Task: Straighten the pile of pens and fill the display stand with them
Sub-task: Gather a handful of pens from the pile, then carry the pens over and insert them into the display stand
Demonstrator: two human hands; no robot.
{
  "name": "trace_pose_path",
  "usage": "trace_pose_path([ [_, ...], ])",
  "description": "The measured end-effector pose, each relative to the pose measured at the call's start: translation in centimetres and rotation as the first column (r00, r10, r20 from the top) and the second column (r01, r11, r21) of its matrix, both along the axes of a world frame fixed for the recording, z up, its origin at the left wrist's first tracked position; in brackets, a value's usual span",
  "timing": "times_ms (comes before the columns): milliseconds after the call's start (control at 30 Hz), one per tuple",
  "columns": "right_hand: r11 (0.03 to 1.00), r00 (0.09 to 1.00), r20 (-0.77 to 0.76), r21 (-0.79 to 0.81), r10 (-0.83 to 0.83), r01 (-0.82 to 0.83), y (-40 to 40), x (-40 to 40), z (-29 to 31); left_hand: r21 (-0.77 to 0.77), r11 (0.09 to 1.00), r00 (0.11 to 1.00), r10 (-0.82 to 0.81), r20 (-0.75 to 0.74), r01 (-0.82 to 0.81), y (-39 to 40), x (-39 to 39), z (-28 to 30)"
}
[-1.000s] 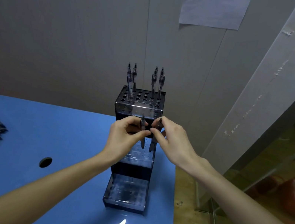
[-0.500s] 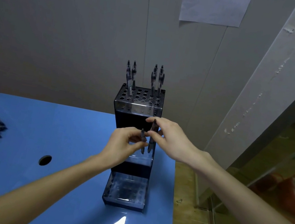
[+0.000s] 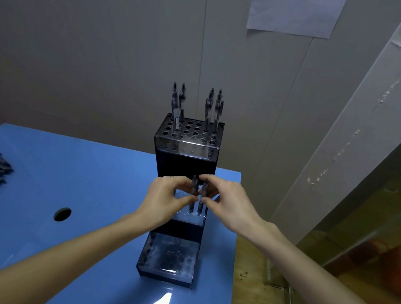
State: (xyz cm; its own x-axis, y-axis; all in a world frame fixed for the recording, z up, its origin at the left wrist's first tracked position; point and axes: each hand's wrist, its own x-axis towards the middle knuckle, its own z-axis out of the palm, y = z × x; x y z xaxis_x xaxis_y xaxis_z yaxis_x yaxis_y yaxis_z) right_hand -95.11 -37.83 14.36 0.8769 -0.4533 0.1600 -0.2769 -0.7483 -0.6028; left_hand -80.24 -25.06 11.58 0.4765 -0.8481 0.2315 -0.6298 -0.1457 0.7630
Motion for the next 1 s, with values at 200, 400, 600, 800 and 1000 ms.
trace_pose_path([
  [200,0.997,0.998,0.056,0.078,-0.01,0.006,-0.1,-1.2,-1.5,0.057,0.994,0.981,0.08,0.179,-0.092,2.2,-1.0,-1.1],
  [400,0.981,0.925,0.376,-0.192,0.063,0.012,2.8,-0.4,-1.0,0.076,0.969,0.916,0.192,0.351,-0.233,6.5,0.1,-2.3],
  [600,0.895,0.857,0.393,-0.418,0.334,-0.157,9.6,5.1,-1.2,0.364,0.828,0.851,0.229,0.473,-0.426,14.4,5.2,-3.8],
  [800,0.852,0.895,0.125,-0.386,0.428,-0.354,17.8,12.3,-4.4,0.54,0.634,0.823,0.319,0.47,-0.554,24.6,13.2,-3.6],
  [1000,0.893,0.919,-0.132,-0.222,0.37,-0.392,27.1,23.2,-5.3,0.59,0.56,0.808,0.31,0.501,-0.581,34.8,21.8,-2.7],
])
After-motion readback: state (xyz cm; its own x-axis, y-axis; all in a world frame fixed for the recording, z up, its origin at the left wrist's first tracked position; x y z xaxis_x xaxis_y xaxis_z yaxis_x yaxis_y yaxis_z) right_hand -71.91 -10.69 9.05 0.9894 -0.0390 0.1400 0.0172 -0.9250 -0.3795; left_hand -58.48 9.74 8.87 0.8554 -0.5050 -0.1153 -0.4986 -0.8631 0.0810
